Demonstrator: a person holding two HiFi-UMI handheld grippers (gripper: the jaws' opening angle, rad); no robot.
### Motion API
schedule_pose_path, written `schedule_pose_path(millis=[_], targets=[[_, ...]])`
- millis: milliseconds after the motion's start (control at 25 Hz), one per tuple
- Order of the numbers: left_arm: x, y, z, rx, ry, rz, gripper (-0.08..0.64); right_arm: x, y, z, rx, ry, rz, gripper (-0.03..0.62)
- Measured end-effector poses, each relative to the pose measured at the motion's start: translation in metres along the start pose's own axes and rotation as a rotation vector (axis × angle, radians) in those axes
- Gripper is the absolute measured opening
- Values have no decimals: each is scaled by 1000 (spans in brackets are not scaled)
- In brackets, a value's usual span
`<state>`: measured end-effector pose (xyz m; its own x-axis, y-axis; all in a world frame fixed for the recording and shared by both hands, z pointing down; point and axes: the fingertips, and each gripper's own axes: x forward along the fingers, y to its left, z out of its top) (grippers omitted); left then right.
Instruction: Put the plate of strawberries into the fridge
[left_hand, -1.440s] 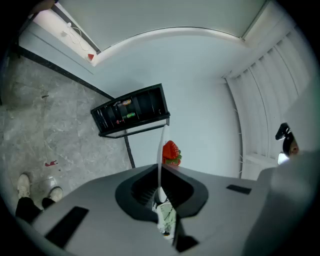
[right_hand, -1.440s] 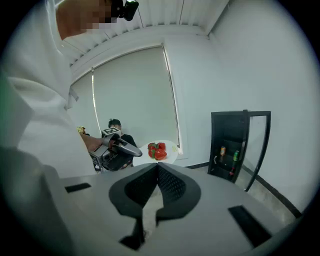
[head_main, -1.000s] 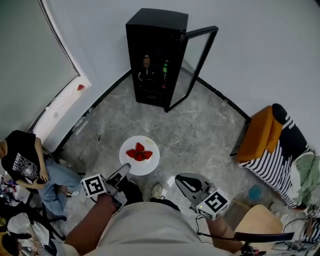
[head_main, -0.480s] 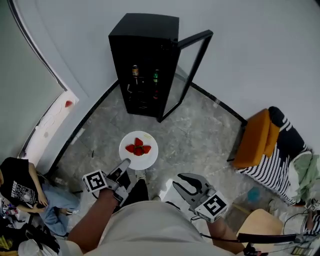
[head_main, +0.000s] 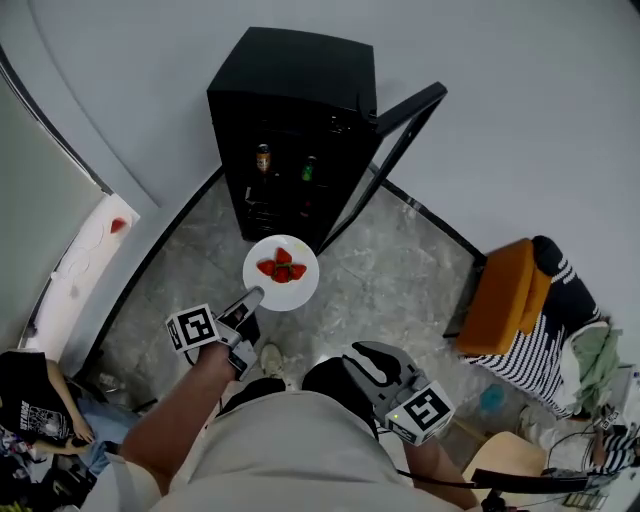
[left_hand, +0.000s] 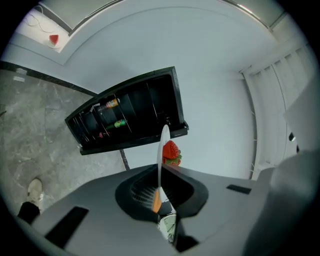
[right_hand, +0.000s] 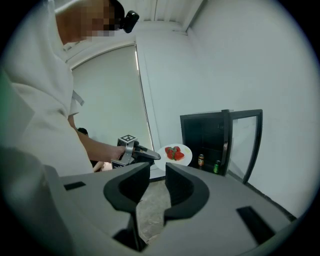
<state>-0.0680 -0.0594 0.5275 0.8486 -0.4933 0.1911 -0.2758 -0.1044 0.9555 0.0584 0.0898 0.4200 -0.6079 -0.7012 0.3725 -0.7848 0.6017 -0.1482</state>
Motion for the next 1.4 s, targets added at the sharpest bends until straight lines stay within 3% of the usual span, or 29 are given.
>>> schedule_pose_path(millis=[280, 720, 1080, 1400], targets=[[67, 36, 65, -41, -72, 50, 21, 43, -64, 21, -4, 34, 53, 106], [196, 89, 163, -101, -236, 128, 21, 88, -202, 57, -63, 89, 181, 106], [288, 149, 217, -133, -317, 194, 21, 81, -286, 49, -27, 179, 159, 106], [333, 195, 243, -160, -337, 267, 21, 77, -328, 44, -12, 223, 129, 106]])
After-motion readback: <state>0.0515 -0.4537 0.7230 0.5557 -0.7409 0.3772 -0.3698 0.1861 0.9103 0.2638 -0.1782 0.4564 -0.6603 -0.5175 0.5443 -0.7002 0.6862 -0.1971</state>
